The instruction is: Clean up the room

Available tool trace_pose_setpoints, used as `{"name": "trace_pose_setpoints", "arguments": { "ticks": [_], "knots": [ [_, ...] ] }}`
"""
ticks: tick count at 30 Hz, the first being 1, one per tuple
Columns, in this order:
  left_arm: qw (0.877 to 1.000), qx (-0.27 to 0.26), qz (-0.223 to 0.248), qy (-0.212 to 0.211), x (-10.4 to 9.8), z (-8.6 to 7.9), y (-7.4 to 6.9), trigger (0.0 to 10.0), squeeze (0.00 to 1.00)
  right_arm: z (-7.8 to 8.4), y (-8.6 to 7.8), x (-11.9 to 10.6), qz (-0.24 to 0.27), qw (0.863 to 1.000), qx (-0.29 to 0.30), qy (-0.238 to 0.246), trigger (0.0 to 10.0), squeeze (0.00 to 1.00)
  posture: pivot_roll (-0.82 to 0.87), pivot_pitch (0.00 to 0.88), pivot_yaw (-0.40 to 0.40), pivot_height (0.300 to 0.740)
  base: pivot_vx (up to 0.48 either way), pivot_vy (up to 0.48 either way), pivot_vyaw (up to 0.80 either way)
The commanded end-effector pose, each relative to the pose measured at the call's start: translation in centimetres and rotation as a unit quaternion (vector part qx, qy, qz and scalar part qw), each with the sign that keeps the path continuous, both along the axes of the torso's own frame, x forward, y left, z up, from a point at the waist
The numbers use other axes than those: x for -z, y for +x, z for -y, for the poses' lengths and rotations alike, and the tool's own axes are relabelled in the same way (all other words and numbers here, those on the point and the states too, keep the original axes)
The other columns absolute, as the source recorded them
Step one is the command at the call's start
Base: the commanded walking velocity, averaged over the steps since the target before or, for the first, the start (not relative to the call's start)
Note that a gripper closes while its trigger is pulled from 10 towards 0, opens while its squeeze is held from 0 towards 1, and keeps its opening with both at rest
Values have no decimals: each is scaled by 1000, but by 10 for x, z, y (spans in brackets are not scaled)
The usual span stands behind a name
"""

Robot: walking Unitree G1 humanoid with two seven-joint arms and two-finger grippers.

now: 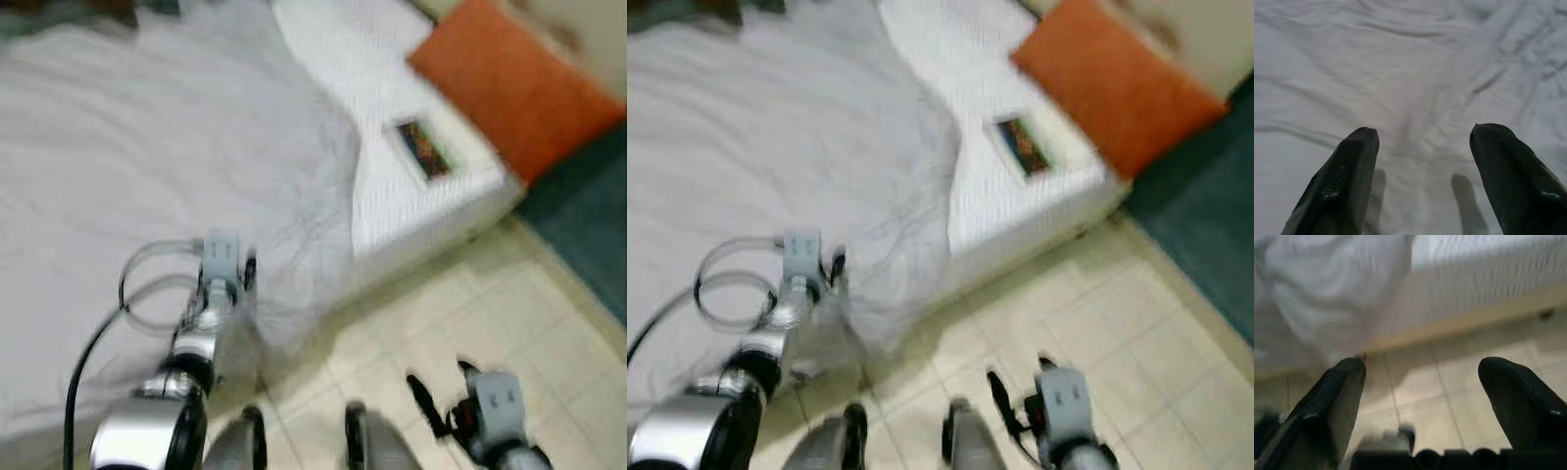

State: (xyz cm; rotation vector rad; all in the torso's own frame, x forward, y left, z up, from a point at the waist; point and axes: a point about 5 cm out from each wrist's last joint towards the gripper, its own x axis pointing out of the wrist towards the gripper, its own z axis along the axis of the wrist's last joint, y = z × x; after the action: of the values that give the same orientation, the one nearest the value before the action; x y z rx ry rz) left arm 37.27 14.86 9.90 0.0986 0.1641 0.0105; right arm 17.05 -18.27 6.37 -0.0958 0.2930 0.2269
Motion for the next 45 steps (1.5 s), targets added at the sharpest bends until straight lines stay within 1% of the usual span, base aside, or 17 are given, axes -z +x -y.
{"name": "trace_pose_setpoints", "arguments": {
  "ticks": [1, 6, 8, 10, 12, 13, 16, 17, 19, 20, 25, 26, 31, 35, 40, 44, 45],
  "knots": [
    [999, -28, -26, -5, 14, -12, -7, 10000, 0, -8, -20, -11, -11, 1000, -7, 15, 10000, 0, -305, 647, -111, 740, 0, 0, 0],
    [997, -68, -6, -24, 4, -27, -3, 10000, 0, -15, -45, -22, -32, 999, -15, 18, 10000, 0, -329, 676, -129, 740, 0, 0, 0],
    [997, -75, -4, -24, 2, -29, -2, 10000, 0, -15, -49, -23, -38, 999, -15, 18, 10000, 0, -332, 689, -136, 740, 0, 0, 0],
    [996, -89, 5, -29, -2, -34, -1, 10000, 0, -13, -59, -25, -55, 998, -11, 17, 10000, 0, -336, 692, -144, 740, 0, 0, 0],
    [995, -89, 6, -34, -2, -34, 0, 10000, 0, -12, -61, -26, -61, 998, -11, 16, 10000, 0, -335, 689, -143, 740, 0, 0, 0],
    [995, -85, 1, -44, -1, -34, -1, 10000, 0, -11, -65, -26, -70, 997, -10, 13, 10000, 0, -329, 682, -139, 740, 0, 0, 0],
    [995, -83, -12, -52, 4, -33, -2, 10000, 0, -10, -67, -26, -76, 997, -7, 11, 10000, 0, -327, 679, -137, 740, 0, 0, 0],
    [993, -92, -21, -66, 6, -36, -4, 10000, 0, -10, -69, -26, -80, 997, -5, 8, 10000, 0, -334, 675, -138, 740, 0, 0, 0],
    [993, -96, -23, -71, 7, -38, -4, 10000, 0, -10, -70, -26, -81, 997, -5, 7, 10000, 0, -334, 675, -138, 740, 0, 0, 0],
    [991, -104, -28, -84, 8, -43, -5, 10000, 0, -11, -71, -27, -83, 997, -7, 5, 10000, 0, -348, 674, -141, 740, 0, 0, 0],
    [990, -99, -45, -91, 11, -47, -6, 10000, 0, -9, -76, -29, -90, 996, -4, 2, 10000, 0, -358, 675, -145, 740, 0, 0, 0],
    [989, -99, -50, -94, 12, -47, -6, 0, 0, -8, -76, -29, -92, 996, -2, 2, 10000, 0, -357, 678, -144, 740, 0, 0, 0],
    [989, -81, -70, -101, 18, -42, -8, 0, 0, -11, -80, -28, -100, 995, -3, 10, 10000, 0, -348, 684, -137, 740, 0, 0, 0],
    [990, -56, -86, -100, 22, -35, -9, 0, 0, -19, -85, -26, -109, 994, -14, 22, 10000, 0, -340, 683, -132, 740, 0, 0, 0],
    [990, -50, -87, -95, 23, -33, -10, 0, 0, -22, -82, -24, -110, 993, -17, 28, 10000, 0, -334, 671, -123, 740, 0, 0, 0],
    [992, -47, -80, -89, 19, -34, -8, 0, 0, -22, -80, -23, -108, 994, -16, 28, 10000, 0, -328, 666, -118, 740, 0, 0, 0],
    [993, -39, -74, -81, 16, -31, -5, 0, 0, -21, -80, -23, -107, 994, -15, 28, 10000, 0, -320, 667, -112, 740, 0, 0, 0]
  ]
}}
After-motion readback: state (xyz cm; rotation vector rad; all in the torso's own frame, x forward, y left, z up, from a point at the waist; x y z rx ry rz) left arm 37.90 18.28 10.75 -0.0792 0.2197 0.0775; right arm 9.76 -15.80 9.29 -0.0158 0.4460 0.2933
